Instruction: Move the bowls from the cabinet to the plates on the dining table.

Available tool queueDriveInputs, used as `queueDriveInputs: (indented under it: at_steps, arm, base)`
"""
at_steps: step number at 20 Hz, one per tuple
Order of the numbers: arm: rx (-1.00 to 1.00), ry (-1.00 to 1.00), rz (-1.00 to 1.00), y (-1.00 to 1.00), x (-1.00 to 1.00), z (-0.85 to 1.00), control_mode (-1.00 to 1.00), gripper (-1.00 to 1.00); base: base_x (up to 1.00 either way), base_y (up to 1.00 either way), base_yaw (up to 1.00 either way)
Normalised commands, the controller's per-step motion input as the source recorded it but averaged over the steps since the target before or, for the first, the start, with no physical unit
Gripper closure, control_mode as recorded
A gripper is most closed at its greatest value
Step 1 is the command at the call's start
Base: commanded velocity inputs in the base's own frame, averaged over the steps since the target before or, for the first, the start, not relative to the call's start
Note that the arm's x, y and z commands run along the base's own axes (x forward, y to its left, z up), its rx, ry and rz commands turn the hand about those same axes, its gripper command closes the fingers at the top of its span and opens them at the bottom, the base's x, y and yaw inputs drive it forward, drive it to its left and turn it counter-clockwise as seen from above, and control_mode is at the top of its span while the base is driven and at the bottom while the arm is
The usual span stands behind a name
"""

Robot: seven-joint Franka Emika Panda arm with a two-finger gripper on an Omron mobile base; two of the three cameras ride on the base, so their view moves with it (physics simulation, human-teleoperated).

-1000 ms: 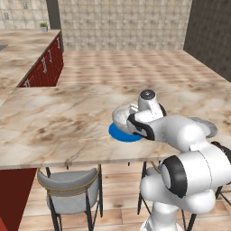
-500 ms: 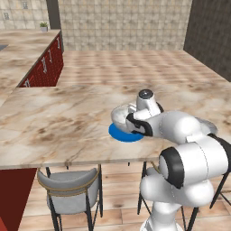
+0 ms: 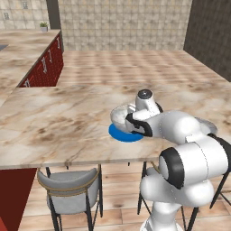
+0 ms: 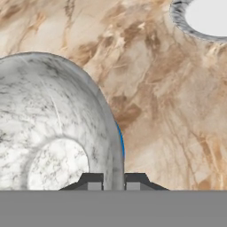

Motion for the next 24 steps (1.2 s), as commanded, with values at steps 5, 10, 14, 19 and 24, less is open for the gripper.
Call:
queueDriveInputs:
  at_steps: [5, 10, 14, 19, 24]
  arm:
    - [0.00, 0.00, 0.00, 0.00, 0.00, 0.00, -1.00, -1.00]
    - [0.00, 0.00, 0.00, 0.00, 0.00, 0.00, -1.00, -1.00]
    - [0.00, 0.00, 0.00, 0.00, 0.00, 0.00, -1.00, -1.00]
    - [0.00, 0.00, 0.00, 0.00, 0.00, 0.07, -1.00, -1.00]
    - [0.00, -0.05, 0.00, 0.00, -0.12, 0.47, -1.00, -1.00]
  base:
    - [0.00, 0.00, 0.00]
    - [0.00, 0.00, 0.00]
    - [0.00, 0.00, 0.00]
    - [0.00, 0.00, 0.00]
    - [0.00, 0.00, 0.00]
